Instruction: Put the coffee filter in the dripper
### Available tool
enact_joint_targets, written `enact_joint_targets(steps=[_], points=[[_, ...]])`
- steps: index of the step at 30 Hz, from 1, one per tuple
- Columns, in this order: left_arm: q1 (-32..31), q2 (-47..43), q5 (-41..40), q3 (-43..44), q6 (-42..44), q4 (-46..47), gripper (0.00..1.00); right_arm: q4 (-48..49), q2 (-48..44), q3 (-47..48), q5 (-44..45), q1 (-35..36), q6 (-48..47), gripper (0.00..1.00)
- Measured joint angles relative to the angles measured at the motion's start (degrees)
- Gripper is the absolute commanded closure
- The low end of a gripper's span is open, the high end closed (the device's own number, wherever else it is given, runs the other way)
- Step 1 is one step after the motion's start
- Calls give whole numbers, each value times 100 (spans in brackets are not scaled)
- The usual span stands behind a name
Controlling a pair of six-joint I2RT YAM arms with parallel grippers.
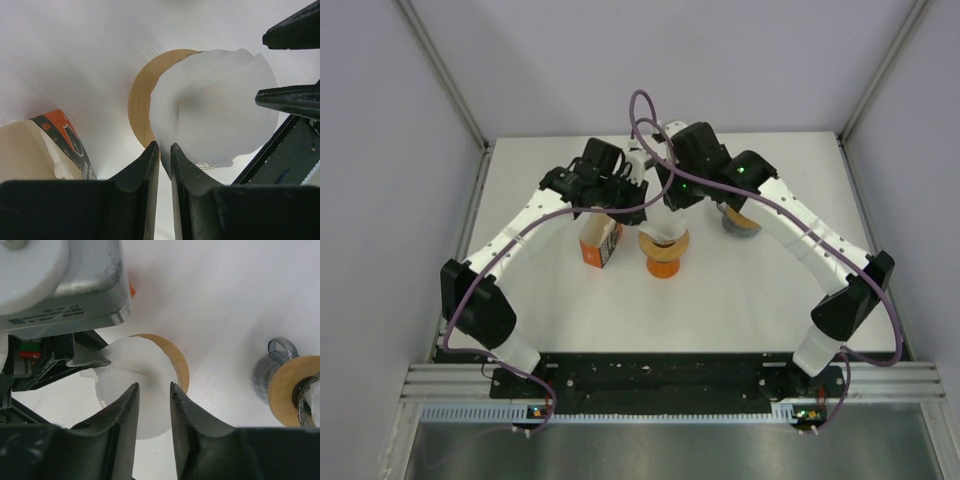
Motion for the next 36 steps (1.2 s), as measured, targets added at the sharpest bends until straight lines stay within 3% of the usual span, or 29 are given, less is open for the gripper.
enact_joint_targets(steps=[2,4,15,23,36], points=[[0,0,-2,0,2,-22,79,175,-57,-177,-74,-2,-9,93],[0,2,-7,0,9,-44,79,369,-146,-402,-195,-2,-2,100],[11,4,2,2,-31,-138,79,1207,-520,-1646,-1346,-404,507,100],[22,7,92,2,-177,-179,78,1532,-448,-2024,-2017,-422,787,100],[337,267,619,260,-852,-365,59,1655,-116,-2361,-1757,-404,1049,100]])
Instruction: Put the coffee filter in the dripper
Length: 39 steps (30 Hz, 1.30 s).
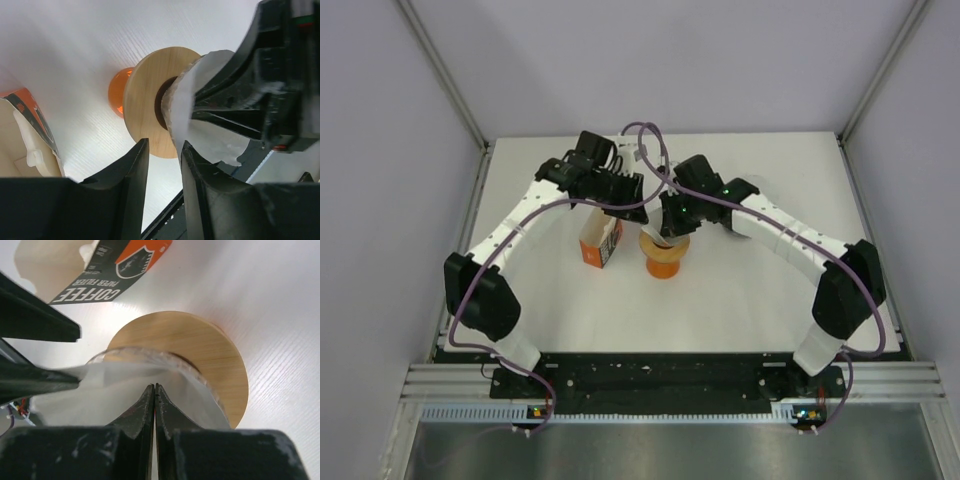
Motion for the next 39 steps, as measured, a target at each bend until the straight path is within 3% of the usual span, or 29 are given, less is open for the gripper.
enact_joint_targets(steps=[5,11,19,33,36,39], points=[[122,13,201,203,-149,-103,48,-46,278,96,258,76,-2,100],[264,13,275,251,-345,-260,42,-293,485,417,588,181,0,100],[313,-83,372,22,-1152,-210,39,-761,1056,1187,1154,461,2,100],[306,-118,461,-455,-1945,105,42,-966,1220,1370,1467,592,57,100],[306,-79,437,-431,-1969,120,52,-970,1224,1373,1480,595,70,100],[302,-61,389,-391,-2024,140,77,-973,1228,1375,1488,597,85,100]])
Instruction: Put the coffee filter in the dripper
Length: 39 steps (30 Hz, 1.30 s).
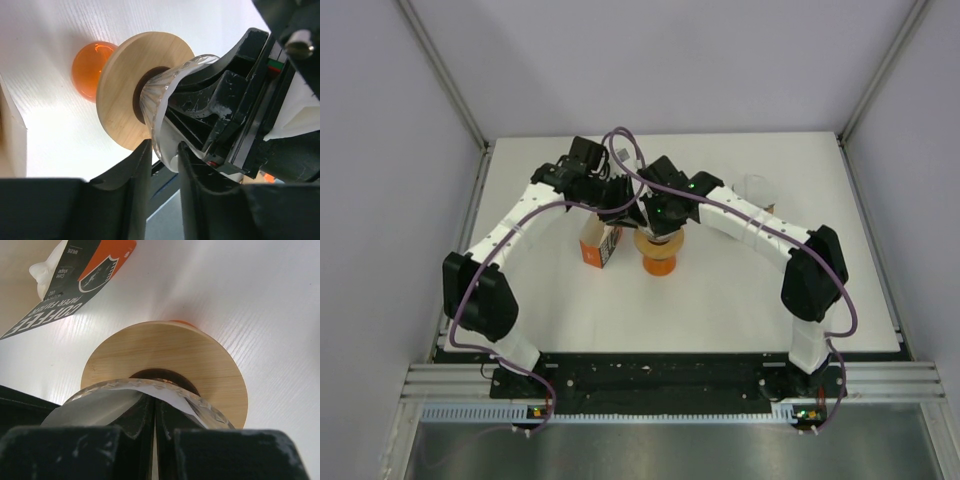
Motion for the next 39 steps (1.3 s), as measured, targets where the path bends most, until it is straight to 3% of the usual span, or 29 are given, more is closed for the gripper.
enact_joint_targets(steps=[3,9,11,14,18,27,32,39], points=[[0,31,-63,22,17,-13,89,-35,0,2,31,0,-2,100],[33,46,-190,105,85,-120,96,-24,2,2,101,11,2,100],[48,46,-199,129,122,-166,89,17,0,2,111,28,4,100],[66,46,-168,140,181,-205,67,37,2,2,114,42,-2,100],[94,48,-136,164,258,-208,53,24,0,2,85,42,-44,100],[50,269,-177,452,192,-212,53,-4,2,35,22,33,-37,100],[-96,439,-214,452,153,-201,58,-42,2,35,13,20,20,100],[-164,448,-404,452,238,-262,89,-59,2,35,24,20,42,100]])
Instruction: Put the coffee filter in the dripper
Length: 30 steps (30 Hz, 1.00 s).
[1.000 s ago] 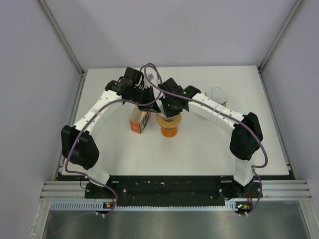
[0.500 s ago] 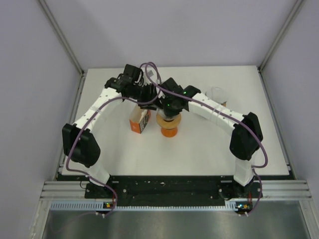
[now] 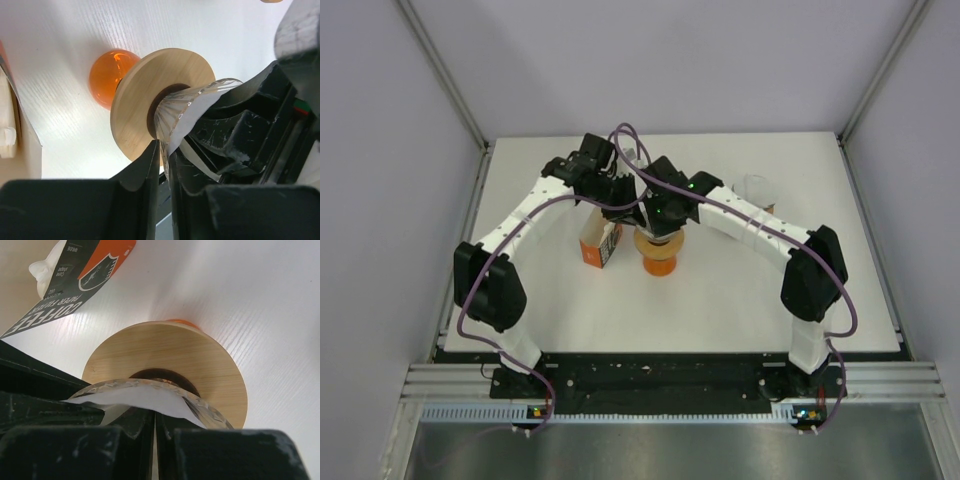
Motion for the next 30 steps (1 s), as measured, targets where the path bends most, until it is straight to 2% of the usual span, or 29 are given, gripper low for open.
enact_joint_targets(steps=[6,11,13,16,27,30], points=[[-4,-2,-92,0,87,-66,99,0,0,9,13,13,2,100],[-2,-2,-109,2,149,-85,100,-15,-2,74,-151,11,-153,99],[-2,-2,-109,9,177,-98,100,2,-31,76,-249,11,-326,85],[-4,-2,-109,13,212,-131,100,103,-131,52,-313,-2,-533,72],[-96,-2,-114,55,466,-181,100,1327,-1329,-743,-367,-2,-1519,63],[-105,-2,-116,74,496,-199,100,1685,-1593,-1150,-490,-2,-1786,55]])
